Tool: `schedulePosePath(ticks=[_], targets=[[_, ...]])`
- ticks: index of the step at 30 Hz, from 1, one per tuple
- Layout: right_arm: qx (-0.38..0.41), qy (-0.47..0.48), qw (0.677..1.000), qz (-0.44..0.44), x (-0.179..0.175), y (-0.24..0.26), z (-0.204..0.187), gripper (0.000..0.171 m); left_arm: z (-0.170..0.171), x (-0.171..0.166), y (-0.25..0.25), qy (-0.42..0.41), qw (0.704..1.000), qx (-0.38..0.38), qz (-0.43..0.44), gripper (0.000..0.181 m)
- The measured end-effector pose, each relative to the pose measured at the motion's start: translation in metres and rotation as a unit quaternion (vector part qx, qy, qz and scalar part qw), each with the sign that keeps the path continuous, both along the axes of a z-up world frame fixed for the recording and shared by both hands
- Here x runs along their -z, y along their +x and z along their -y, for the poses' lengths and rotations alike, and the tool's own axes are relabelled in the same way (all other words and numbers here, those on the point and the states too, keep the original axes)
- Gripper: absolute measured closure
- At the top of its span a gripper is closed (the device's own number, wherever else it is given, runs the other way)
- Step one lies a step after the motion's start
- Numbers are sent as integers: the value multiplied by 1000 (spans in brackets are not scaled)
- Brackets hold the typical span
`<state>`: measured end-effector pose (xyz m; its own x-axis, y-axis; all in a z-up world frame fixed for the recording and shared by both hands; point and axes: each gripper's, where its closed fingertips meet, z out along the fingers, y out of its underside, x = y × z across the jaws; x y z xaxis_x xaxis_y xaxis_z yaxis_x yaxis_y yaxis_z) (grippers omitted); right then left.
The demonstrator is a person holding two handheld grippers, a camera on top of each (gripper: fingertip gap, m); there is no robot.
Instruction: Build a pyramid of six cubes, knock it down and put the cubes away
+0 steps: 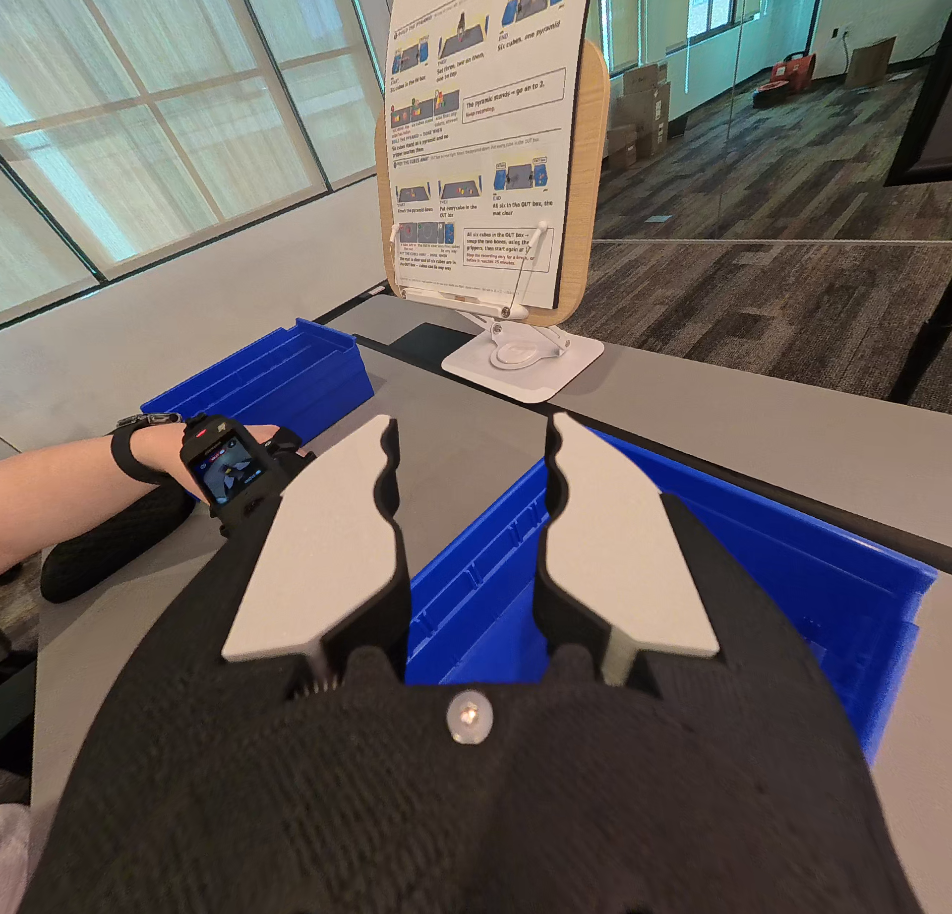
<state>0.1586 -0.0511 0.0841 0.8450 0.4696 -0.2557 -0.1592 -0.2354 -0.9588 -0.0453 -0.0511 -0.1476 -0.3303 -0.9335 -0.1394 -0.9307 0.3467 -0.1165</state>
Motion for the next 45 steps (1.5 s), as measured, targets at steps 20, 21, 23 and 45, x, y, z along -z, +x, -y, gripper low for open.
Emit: schedulePosePath(ticks=[20, 21, 23, 45], targets=[[-9, -21, 1000, 5, 10, -2, -4, 115, -1, 2, 1, 3, 1000, 4, -3, 143], [-10, -22, 1000, 5, 11, -2, -4, 115, 0, -1, 2, -3, 1000, 0, 6, 143], [-11, -23, 1000, 6, 12, -2, -4, 115, 0, -8, 2, -10, 1000, -10, 22, 143], [-9, -12, 1000, 10, 7, -7, -5, 115, -181, -64, -352, 103, 896, -431, -41, 124]])
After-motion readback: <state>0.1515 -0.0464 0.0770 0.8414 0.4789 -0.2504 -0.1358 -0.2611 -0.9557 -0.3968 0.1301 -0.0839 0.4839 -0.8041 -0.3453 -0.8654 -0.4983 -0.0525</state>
